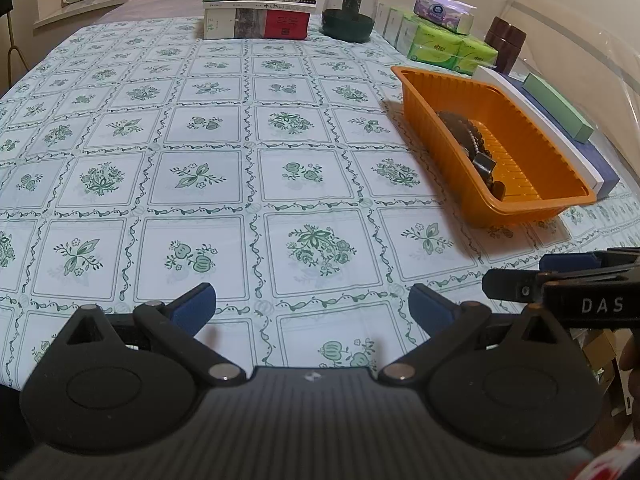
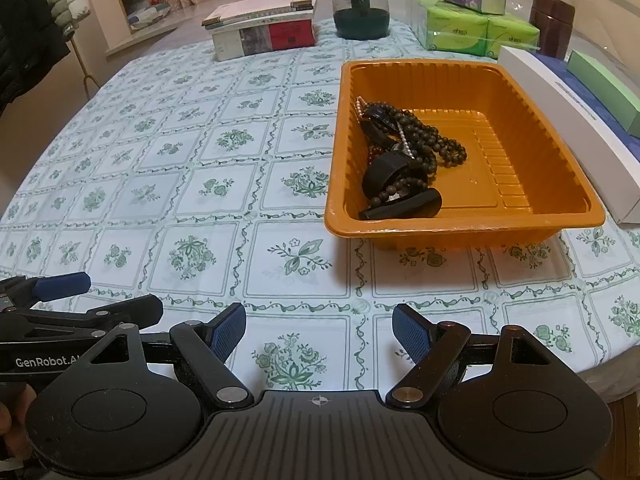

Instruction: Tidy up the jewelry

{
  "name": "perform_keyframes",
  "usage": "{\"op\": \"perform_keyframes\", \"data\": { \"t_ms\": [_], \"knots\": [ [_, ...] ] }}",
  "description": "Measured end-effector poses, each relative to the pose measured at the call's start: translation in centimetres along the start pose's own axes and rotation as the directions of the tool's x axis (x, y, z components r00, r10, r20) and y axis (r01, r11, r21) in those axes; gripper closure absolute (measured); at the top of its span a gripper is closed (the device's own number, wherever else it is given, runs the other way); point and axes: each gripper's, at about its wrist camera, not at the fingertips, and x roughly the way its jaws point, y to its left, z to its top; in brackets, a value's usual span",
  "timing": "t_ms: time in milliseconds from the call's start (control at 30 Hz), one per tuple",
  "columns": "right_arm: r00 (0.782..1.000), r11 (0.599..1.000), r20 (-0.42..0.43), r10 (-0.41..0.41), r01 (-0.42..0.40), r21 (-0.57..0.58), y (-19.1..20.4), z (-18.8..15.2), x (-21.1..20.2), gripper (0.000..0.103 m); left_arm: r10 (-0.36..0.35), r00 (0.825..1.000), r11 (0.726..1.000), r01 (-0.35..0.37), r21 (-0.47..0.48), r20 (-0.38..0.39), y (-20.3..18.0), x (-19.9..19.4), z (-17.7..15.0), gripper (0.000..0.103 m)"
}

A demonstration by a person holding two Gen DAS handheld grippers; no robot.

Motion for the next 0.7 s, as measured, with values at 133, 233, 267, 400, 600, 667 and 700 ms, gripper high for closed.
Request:
{"op": "perform_keyframes", "data": {
  "t_ms": [133,233,267,400,600,667,700],
  "knots": [
    [1.0,1.0,0.0,0.0,0.0,0.0,0.0,0.04,0.0,0.023,0.0,1.0,1.0,0.0,0.001,0.0,-0.02,0.04,0.02,0.001],
    [1.0,1.0,0.0,-0.001,0.001,0.0,0.0,0.08,0.03,0.023,0.0,1.0,1.0,0.0,0.003,0.0,-0.05,0.08,0.03,0.001],
    [1.0,1.0,0.0,-0.002,0.002,0.0,0.0,0.12,0.04,0.023,0.0,1.0,1.0,0.0,0.003,-0.001,-0.07,0.15,0.08,0.001],
    [1.0,1.0,0.0,-0.001,0.001,-0.001,0.0,0.29,0.02,0.023,0.0,1.0,1.0,0.0,0.003,-0.002,-0.05,0.18,0.14,0.001],
    [1.0,1.0,0.001,-0.001,0.001,-0.002,-0.01,0.25,0.04,0.023,-0.001,1.0,1.0,0.001,0.003,-0.002,-0.06,0.19,0.12,0.001],
    [1.0,1.0,0.0,-0.002,0.002,-0.002,-0.01,0.24,0.06,0.023,-0.001,1.0,1.0,0.001,0.003,-0.002,-0.05,0.21,0.12,0.001],
    [1.0,1.0,-0.001,-0.002,0.002,-0.002,0.0,0.3,0.06,0.023,-0.001,1.0,1.0,0.001,0.003,-0.002,-0.06,0.2,0.12,0.001]
  ]
}}
